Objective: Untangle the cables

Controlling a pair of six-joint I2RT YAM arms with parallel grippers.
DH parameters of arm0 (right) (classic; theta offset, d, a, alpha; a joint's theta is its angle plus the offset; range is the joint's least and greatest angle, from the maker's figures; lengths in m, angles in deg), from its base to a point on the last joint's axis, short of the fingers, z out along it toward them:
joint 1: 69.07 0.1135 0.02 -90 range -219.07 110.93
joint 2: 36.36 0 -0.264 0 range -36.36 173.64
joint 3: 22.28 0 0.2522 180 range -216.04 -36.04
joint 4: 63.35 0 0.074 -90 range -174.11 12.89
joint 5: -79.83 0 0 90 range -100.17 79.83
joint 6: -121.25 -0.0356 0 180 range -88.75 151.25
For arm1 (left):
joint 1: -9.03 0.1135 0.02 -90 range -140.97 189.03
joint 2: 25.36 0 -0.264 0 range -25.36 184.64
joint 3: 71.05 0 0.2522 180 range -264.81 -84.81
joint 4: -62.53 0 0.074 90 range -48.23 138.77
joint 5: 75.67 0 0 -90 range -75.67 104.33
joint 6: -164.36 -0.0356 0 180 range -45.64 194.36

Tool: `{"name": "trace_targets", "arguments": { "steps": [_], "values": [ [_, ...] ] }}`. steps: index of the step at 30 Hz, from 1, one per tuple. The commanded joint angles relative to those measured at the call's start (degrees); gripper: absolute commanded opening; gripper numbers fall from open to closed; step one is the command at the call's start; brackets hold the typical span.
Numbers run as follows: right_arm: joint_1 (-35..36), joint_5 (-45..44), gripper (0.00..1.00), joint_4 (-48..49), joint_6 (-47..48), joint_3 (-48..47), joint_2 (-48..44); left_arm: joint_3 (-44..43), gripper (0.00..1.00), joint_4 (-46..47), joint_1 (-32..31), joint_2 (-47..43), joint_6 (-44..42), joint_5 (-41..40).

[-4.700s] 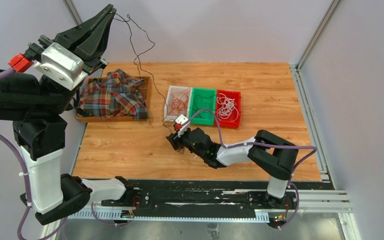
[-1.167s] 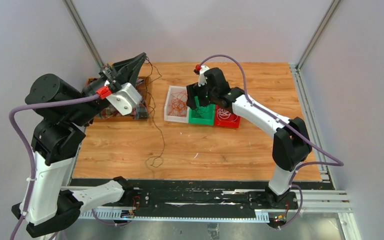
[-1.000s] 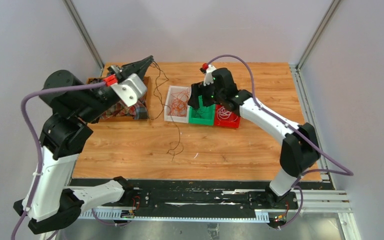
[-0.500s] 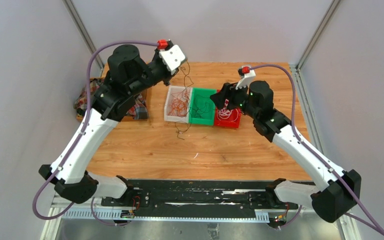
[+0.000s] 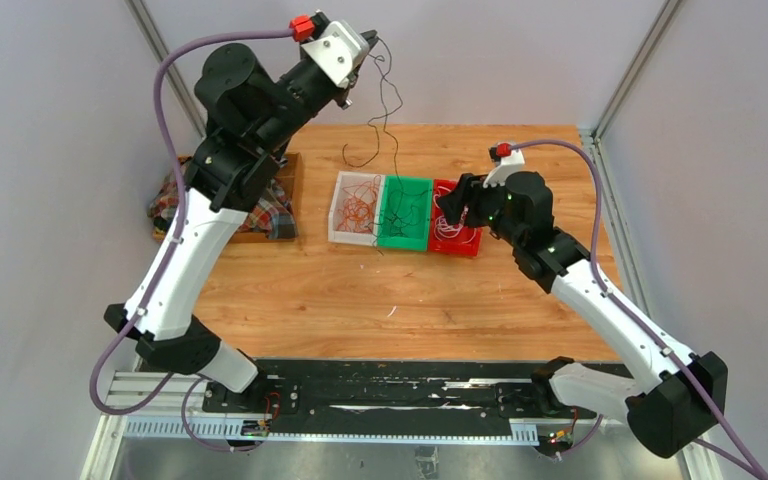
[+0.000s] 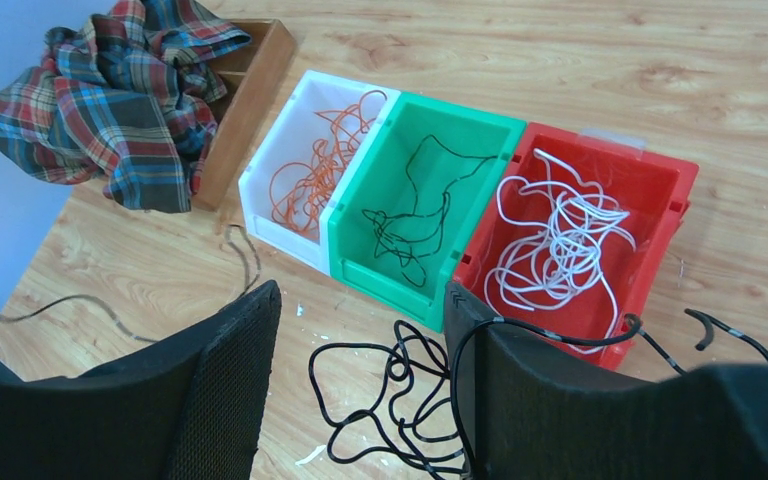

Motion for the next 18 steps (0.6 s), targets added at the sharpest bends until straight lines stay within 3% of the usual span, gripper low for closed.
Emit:
{"name": "trace_targets", "arguments": {
  "steps": [1,13,18],
  "values": [
    [-1.3,-1.9,0.61,-0.6,-0.4,1.3,-2.1,-0.6,0.00,3.9,0.1,3.5,-0.6,-1.6],
    [-1.7,-3.3,0.59,-1.4,-0.9,3.5,-4.3,-9.8,0.00,6.5,0.1,13.9,-0.8,-1.8],
    [-2.0,-3.8,0.59,-1.7,-0.8,4.5,-5.2,-8.6,0.00,7.6,0.1,15.4,-1.3,-2.8]
  ]
}}
